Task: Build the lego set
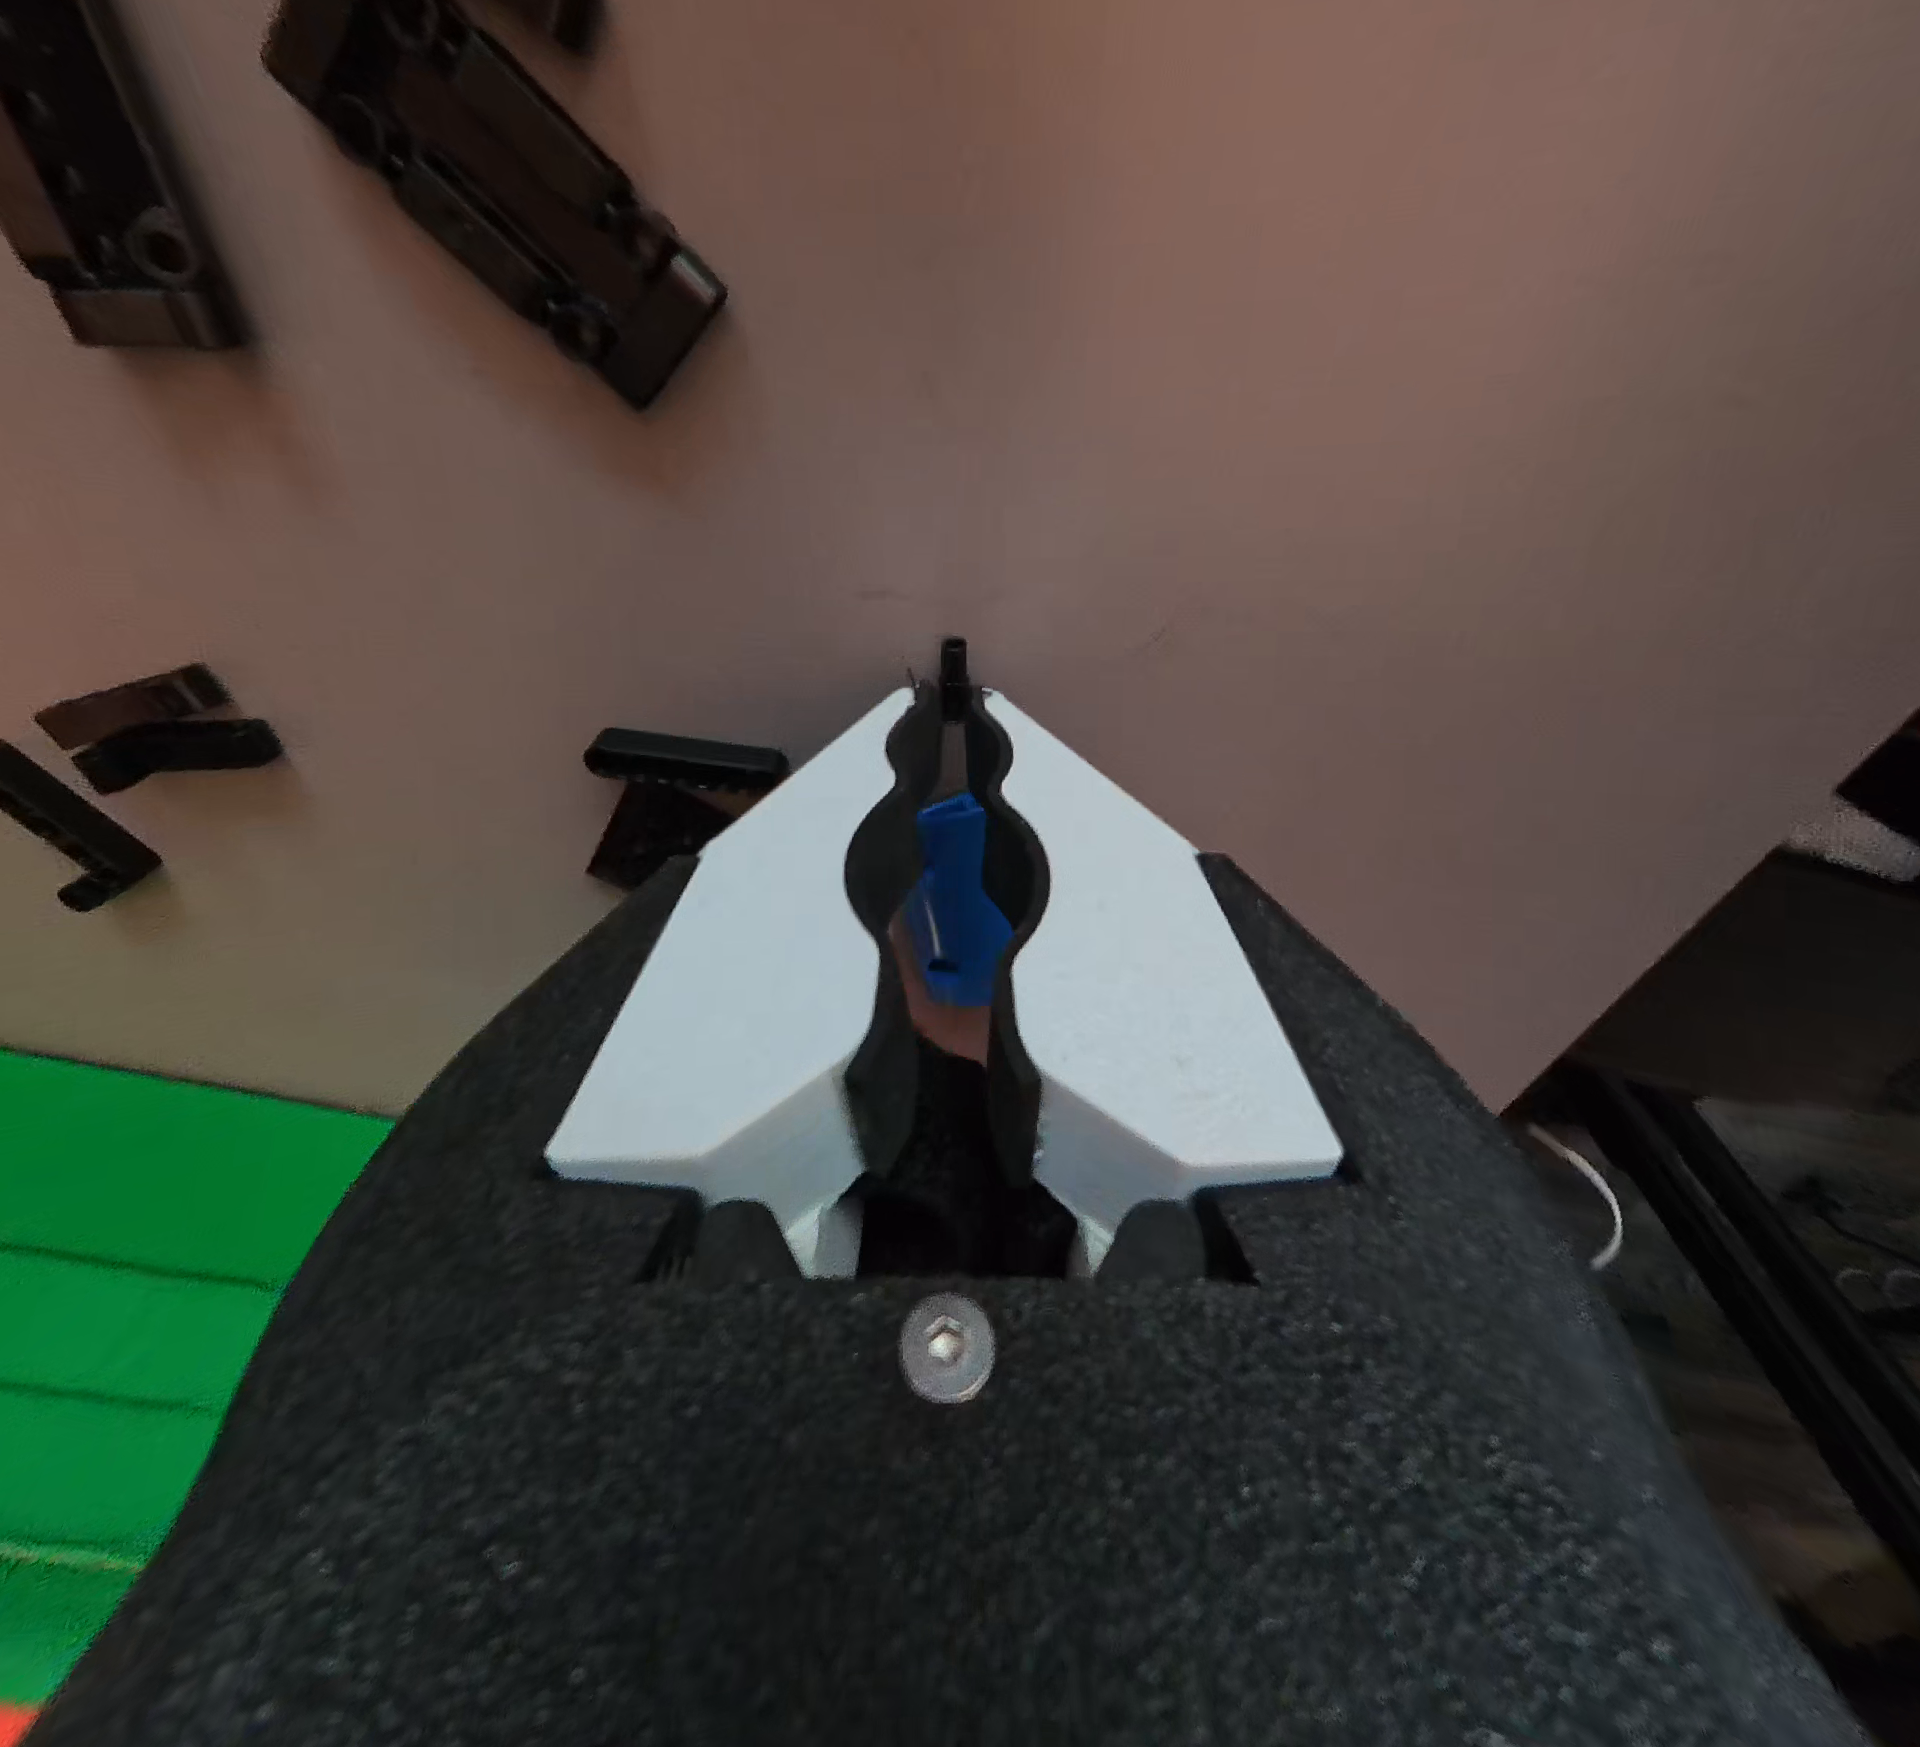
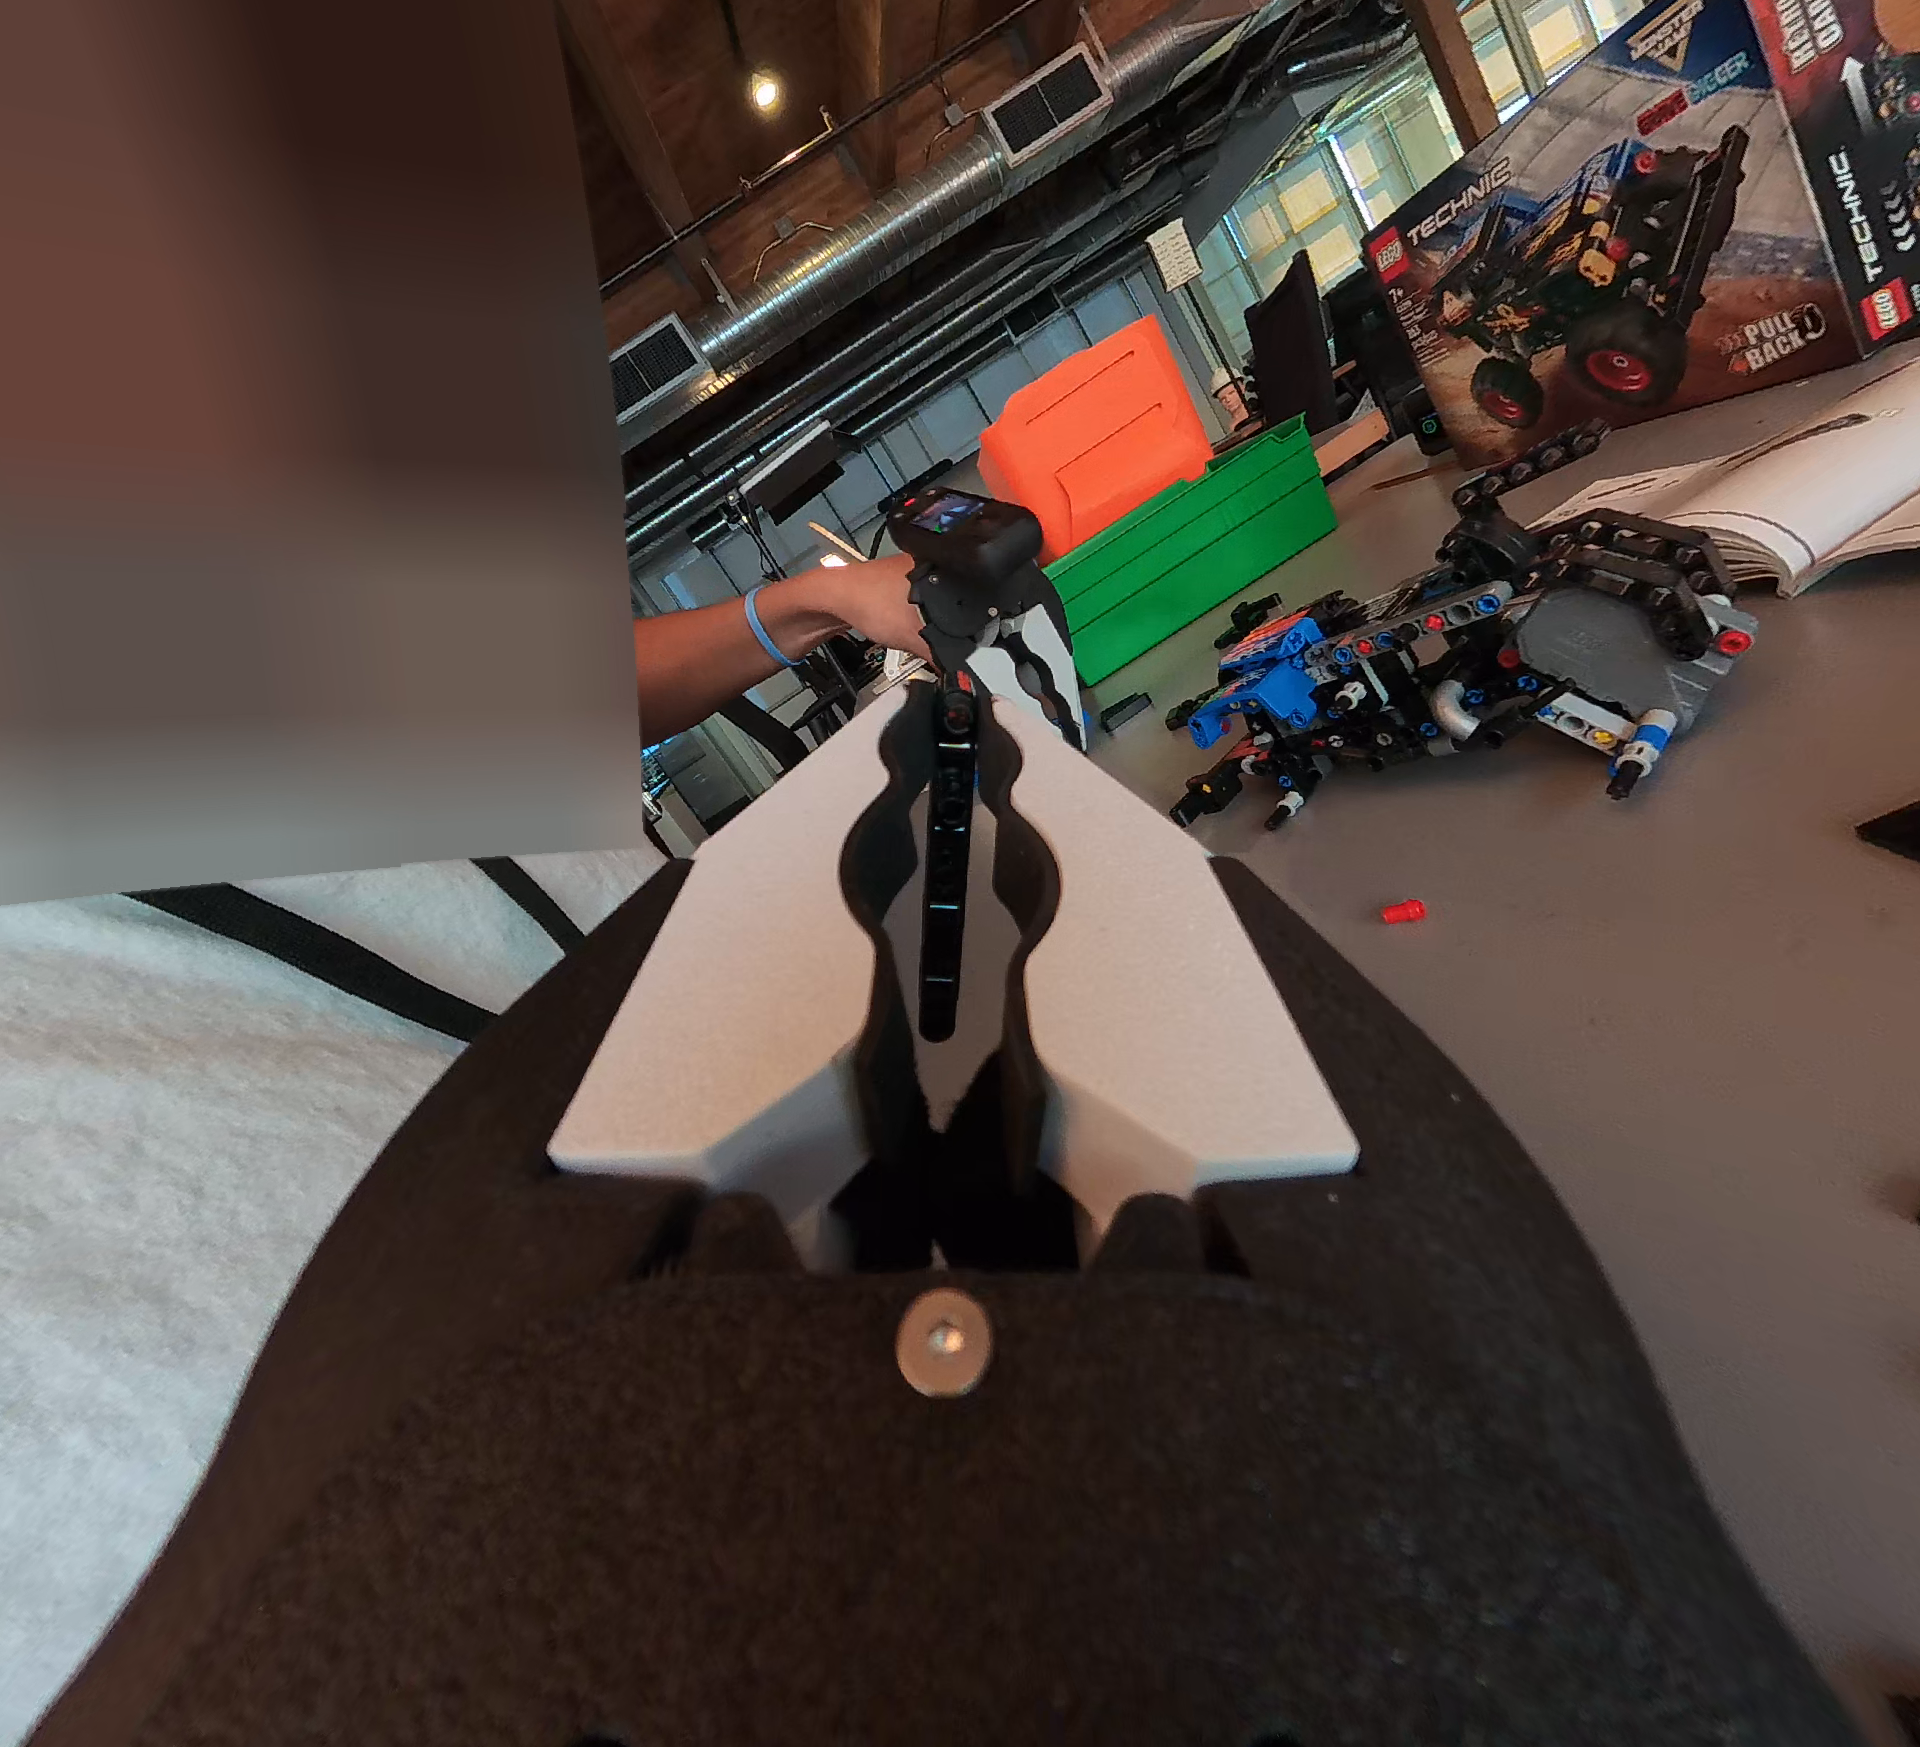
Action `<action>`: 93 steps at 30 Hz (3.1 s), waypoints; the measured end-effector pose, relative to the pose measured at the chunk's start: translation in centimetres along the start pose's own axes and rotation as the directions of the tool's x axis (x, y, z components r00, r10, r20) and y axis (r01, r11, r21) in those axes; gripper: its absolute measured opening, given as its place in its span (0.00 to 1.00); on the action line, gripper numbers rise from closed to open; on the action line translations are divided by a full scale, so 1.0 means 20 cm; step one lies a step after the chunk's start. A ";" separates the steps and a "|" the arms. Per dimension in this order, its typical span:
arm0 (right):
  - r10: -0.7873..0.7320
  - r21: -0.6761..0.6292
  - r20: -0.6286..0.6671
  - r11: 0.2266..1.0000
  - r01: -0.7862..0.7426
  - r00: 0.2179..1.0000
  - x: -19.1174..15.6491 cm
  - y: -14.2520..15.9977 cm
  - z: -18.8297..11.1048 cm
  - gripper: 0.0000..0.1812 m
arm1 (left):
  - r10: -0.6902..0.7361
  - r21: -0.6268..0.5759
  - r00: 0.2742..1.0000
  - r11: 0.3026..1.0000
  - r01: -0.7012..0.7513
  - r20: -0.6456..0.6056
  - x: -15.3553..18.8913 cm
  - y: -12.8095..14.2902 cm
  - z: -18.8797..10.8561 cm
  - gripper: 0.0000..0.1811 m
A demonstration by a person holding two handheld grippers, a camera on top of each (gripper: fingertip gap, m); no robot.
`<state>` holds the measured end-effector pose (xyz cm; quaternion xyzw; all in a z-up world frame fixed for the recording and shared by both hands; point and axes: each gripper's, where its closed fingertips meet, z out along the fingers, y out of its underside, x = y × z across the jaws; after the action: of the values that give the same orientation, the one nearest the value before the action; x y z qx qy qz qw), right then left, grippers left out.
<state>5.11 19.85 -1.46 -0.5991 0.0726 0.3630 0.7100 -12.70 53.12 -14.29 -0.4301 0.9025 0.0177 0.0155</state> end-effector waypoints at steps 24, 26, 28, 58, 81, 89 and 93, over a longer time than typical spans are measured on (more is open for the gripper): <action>-0.155 -0.397 -0.179 0.915 0.072 0.972 0.03 0.33 0.46 0.04 | 0.263 0.678 0.963 0.698 -0.229 0.054 0.59 -1.12 -0.29 0.01; -0.168 -0.425 -0.204 0.903 0.067 0.964 0.05 0.36 0.47 0.04 | 0.273 0.675 0.960 0.698 -0.240 0.059 0.60 -1.13 -0.31 0.01; -0.177 -0.459 -0.234 0.887 0.052 0.956 0.07 0.39 0.47 0.04 | 0.288 0.683 0.956 0.686 -0.249 0.059 0.62 -1.14 -0.33 0.01; -0.192 -0.275 -0.362 0.957 0.092 0.912 0.11 0.14 0.11 0.04 | 0.126 0.693 0.987 0.704 -0.157 0.095 0.56 -1.02 -0.15 0.09; -0.180 -0.291 -0.309 0.953 0.087 0.934 0.09 0.17 0.11 0.04 | 0.458 0.689 0.886 0.665 -0.289 -0.070 0.56 -1.18 -0.03 0.07; -0.155 -0.289 -0.293 0.955 0.068 0.943 0.10 0.19 0.12 0.04 | 0.384 0.718 0.922 0.658 -0.227 -0.060 0.55 -1.17 -0.03 0.02; -0.163 -0.301 -0.288 0.951 0.072 0.944 0.09 0.20 0.13 0.04 | 0.383 0.743 0.922 0.634 -0.213 -0.062 0.58 -1.18 -0.04 0.02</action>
<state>3.19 23.02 -4.90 -0.7483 0.0935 0.2278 0.6160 -1.68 29.20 -14.50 -0.2320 0.8901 -0.3833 0.0833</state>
